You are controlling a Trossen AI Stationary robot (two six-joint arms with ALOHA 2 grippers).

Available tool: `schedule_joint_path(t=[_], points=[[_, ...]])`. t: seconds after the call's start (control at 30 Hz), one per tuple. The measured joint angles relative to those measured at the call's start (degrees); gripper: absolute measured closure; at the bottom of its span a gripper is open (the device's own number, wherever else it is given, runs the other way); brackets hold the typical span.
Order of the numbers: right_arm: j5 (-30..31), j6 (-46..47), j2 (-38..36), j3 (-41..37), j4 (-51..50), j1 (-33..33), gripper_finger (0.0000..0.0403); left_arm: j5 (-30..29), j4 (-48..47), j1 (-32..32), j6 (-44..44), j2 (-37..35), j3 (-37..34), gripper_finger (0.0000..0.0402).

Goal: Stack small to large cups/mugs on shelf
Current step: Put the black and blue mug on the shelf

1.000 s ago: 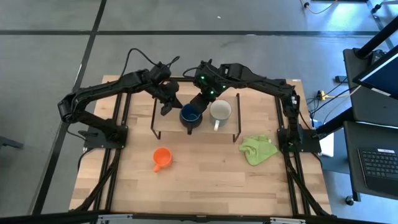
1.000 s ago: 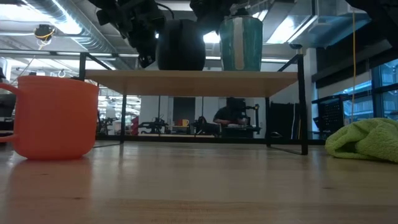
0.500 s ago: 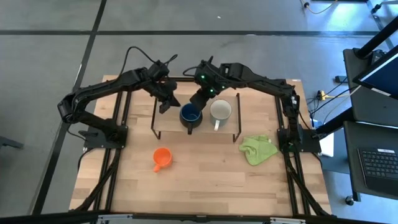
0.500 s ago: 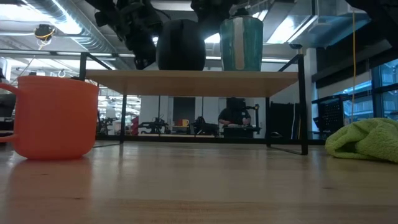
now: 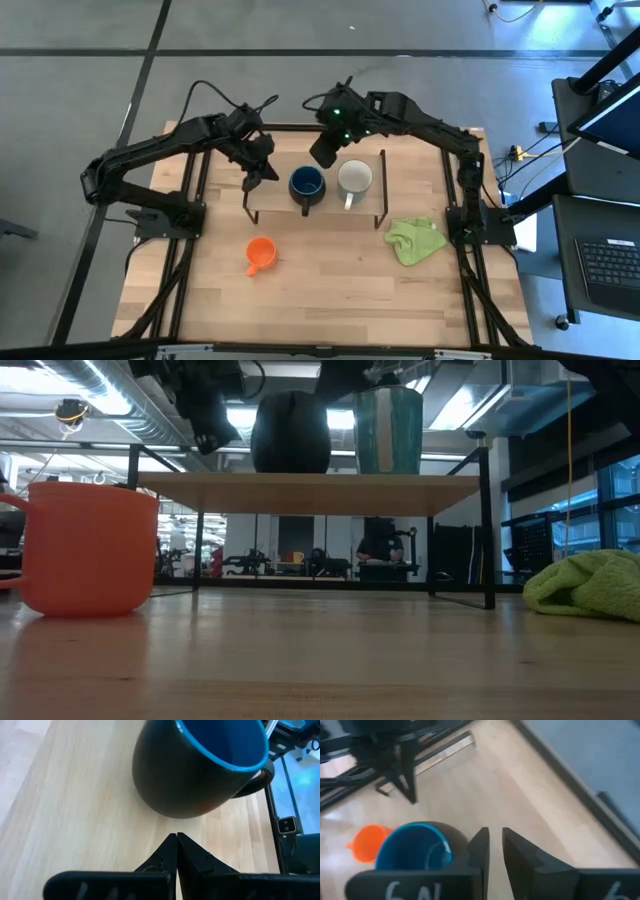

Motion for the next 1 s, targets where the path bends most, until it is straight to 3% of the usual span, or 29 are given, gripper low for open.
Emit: schedule_joint_path(t=[0.23,0.47,0.6,0.73,1.0], points=[[9.15,1.49,-3.27,-0.68,-12.68,3.18,0.0348,-1.14,0.29,-1.66,-0.26,-0.65,0.00,0.0401],[14.53,4.84,-3.21,-0.93,-15.92,3.81,0.0348,-0.15,-0.21,-2.45,-0.79,-0.65,0.00,0.0401],[10.20,4.61,-3.21,-0.92,-12.94,3.81,0.0348,0.77,-1.67,-4.55,-0.77,-0.63,0.00,0.0401],[6.04,5.61,-3.21,-0.92,-10.31,6.15,0.0348,-2.55,-1.90,-5.70,-0.37,-0.63,0.00,0.0401],[2.21,14.23,-3.21,-0.92,-9.30,12.83,0.0348,-3.44,-1.67,-2.83,2.38,-0.61,0.00,0.0401]])
